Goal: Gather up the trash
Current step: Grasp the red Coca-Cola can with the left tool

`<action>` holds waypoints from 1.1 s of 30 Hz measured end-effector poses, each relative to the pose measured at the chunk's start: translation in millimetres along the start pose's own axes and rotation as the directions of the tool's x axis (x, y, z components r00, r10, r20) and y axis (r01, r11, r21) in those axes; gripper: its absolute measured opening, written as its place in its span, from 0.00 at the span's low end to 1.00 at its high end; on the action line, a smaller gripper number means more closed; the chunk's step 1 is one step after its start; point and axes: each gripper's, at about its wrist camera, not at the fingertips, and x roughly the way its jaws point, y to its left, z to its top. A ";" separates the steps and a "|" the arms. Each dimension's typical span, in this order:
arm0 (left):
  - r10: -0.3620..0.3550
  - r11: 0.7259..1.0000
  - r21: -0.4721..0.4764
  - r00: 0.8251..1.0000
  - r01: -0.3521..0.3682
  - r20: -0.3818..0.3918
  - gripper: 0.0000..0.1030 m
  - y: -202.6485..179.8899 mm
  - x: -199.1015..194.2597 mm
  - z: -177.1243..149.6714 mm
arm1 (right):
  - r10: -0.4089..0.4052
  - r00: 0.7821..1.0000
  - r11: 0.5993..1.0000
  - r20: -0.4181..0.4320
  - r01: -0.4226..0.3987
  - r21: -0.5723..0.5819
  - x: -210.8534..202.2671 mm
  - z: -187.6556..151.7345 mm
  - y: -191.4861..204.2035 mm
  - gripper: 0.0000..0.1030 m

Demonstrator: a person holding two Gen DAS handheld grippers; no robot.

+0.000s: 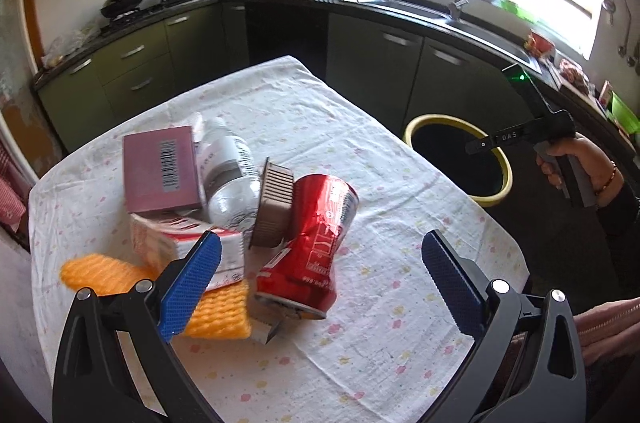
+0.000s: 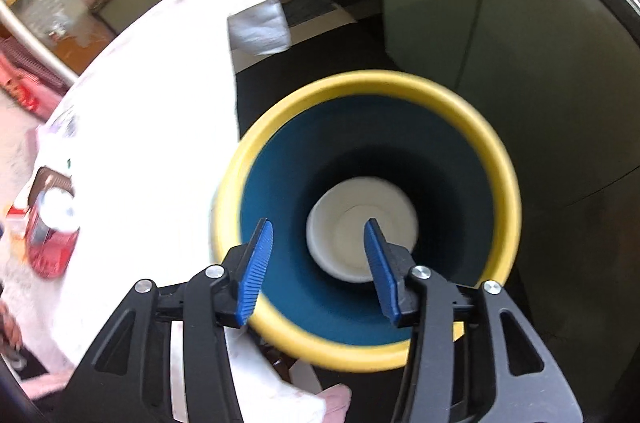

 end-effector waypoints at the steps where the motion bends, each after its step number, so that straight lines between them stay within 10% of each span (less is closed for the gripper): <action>1: -0.012 1.000 0.016 1.000 0.012 -0.012 0.96 -2.9 3.1 2.6 | 0.014 1.000 1.000 -0.005 -0.014 -0.007 1.0 -5.7 3.9 0.45; 14: -0.045 0.990 0.118 0.960 0.080 -0.275 0.80 -12.8 63.2 13.5 | 0.091 0.996 0.996 -0.023 -0.091 -0.005 1.0 -42.2 10.9 0.52; 33: 0.020 0.982 0.178 0.920 0.054 -0.393 0.45 -16.5 103.4 8.2 | 0.111 0.991 0.993 -0.070 -0.114 -0.037 16.4 -44.4 20.4 0.54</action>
